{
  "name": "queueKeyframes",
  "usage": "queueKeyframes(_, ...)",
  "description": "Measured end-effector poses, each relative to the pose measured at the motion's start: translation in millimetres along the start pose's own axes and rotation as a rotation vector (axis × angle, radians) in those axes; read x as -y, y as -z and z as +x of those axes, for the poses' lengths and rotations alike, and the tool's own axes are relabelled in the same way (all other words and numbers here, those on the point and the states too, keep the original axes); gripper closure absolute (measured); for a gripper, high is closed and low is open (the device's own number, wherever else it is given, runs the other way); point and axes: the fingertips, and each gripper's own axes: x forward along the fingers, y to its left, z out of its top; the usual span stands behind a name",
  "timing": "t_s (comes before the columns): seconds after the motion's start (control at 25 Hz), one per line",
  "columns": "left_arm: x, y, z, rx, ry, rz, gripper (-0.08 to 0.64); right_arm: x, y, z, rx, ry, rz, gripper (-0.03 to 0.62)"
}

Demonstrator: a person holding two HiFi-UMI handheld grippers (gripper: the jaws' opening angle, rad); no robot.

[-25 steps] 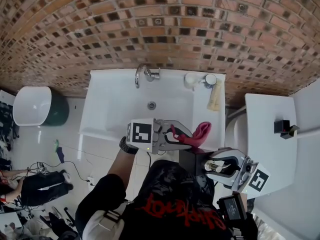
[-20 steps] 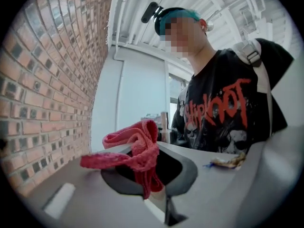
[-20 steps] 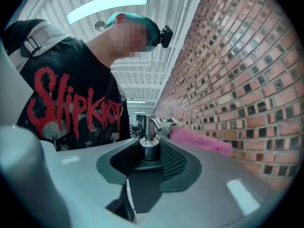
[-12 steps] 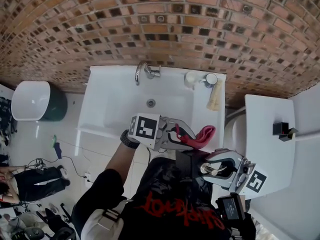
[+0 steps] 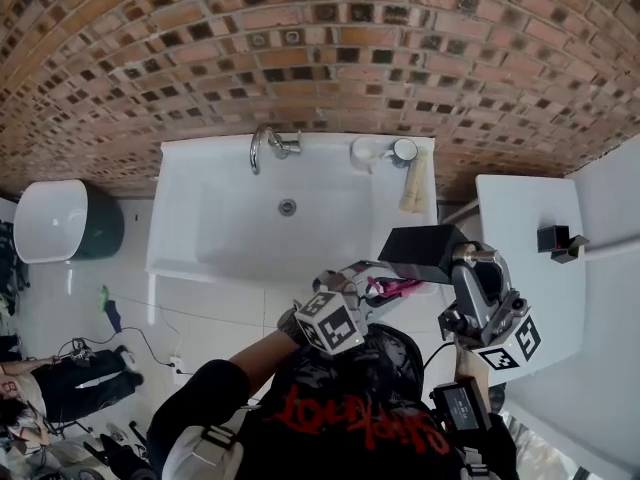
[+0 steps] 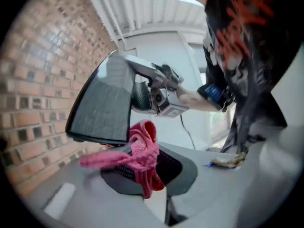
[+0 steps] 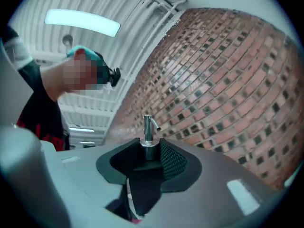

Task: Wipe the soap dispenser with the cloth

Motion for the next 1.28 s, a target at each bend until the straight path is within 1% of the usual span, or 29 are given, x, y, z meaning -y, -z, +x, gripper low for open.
queueKeyframes(0.04, -0.5, 2.9, 5.1, -0.044, -0.060, 0.032, 0.512, 7.7, 3.9, -0.6, -0.023, 0.061, -0.028, 0.457)
queueKeyframes(0.08, -0.9, 4.0, 8.0, -0.064, -0.098, 0.035, 0.512, 13.2, 5.8, -1.8, -0.038, 0.109, -0.058, 0.457)
queueKeyframes(0.16, 0.8, 2.8, 11.4, -0.078, -0.120, 0.025, 0.512, 21.3, 8.3, -3.6, -0.056, 0.186, -0.103, 0.457)
queueKeyframes(0.2, 3.4, 2.1, 13.7, -0.096, -0.119, 0.047, 0.512, 24.5, 10.3, -3.6, -0.062, 0.211, -0.104, 0.457)
queueKeyframes(0.24, 5.9, 1.0, 16.0, -0.120, -0.125, 0.091, 0.512, 26.9, 13.4, -3.1, -0.067, 0.226, -0.092, 0.457)
queueKeyframes(0.32, 6.7, -4.1, 18.7, -0.164, -0.166, 0.203, 0.512, 29.0, 24.9, -0.9, -0.098, 0.244, -0.080, 0.457)
queueKeyframes(0.4, 2.7, -12.0, 18.6, -0.187, -0.221, 0.300, 0.512, 29.5, 39.9, 1.0, -0.157, 0.257, -0.102, 0.457)
queueKeyframes(0.44, -0.4, -16.2, 17.3, -0.188, -0.245, 0.329, 0.512, 30.1, 46.5, 1.0, -0.182, 0.263, -0.111, 0.457)
queueKeyframes(0.48, -3.9, -19.7, 15.2, -0.184, -0.266, 0.344, 0.512, 31.3, 52.0, 0.7, -0.200, 0.269, -0.112, 0.457)
queueKeyframes(0.56, -10.0, -24.1, 10.2, -0.174, -0.296, 0.348, 0.512, 34.5, 60.1, -0.1, -0.218, 0.281, -0.101, 0.457)
queueKeyframes(0.64, -11.9, -27.8, 6.3, -0.163, -0.313, 0.352, 0.512, 38.3, 66.9, 0.3, -0.229, 0.296, -0.090, 0.457)
queueKeyframes(0.76, -7.2, -38.8, 3.4, -0.132, -0.337, 0.369, 0.512, 47.1, 80.2, 0.7, -0.272, 0.340, -0.084, 0.457)
queueKeyframes(0.84, -7.4, -38.0, 2.7, -0.135, -0.354, 0.358, 0.512, 50.7, 86.2, -0.3, -0.294, 0.363, -0.069, 0.457)
queueKeyframes(0.88, -9.9, -33.6, 1.6, -0.144, -0.358, 0.332, 0.512, 50.9, 86.8, -0.7, -0.296, 0.366, -0.056, 0.457)
queueKeyframes(0.92, -13.6, -27.6, -0.3, -0.152, -0.359, 0.290, 0.512, 50.4, 85.8, -0.9, -0.293, 0.365, -0.043, 0.457)
queueKeyframes(1.04, -23.5, -6.9, -4.7, -0.164, -0.342, 0.123, 0.512, 49.5, 72.7, -1.1, -0.258, 0.352, -0.023, 0.457)
queueKeyframes(1.12, -24.2, 13.6, -3.2, -0.179, -0.325, 0.032, 0.511, 47.4, 56.3, -0.8, -0.210, 0.330, -0.026, 0.457)
queueKeyframes(1.16, -22.3, 26.2, -1.1, -0.178, -0.300, -0.040, 0.512, 45.0, 46.8, -0.3, -0.182, 0.314, -0.032, 0.457)
queueKeyframes(1.2, -19.4, 37.8, 1.3, -0.150, -0.254, -0.158, 0.512, 41.4, 37.4, 0.2, -0.156, 0.293, -0.037, 0.457)
queueKeyframes(1.24, -17.0, 45.3, 2.8, -0.079, -0.187, -0.330, 0.512, 37.1, 29.0, 0.7, -0.133, 0.268, -0.039, 0.457)
queueKeyframes(1.28, -17.8, 47.1, 1.6, 0.035, -0.117, -0.536, 0.512, 32.3, 22.5, 1.4, -0.117, 0.239, -0.039, 0.457)
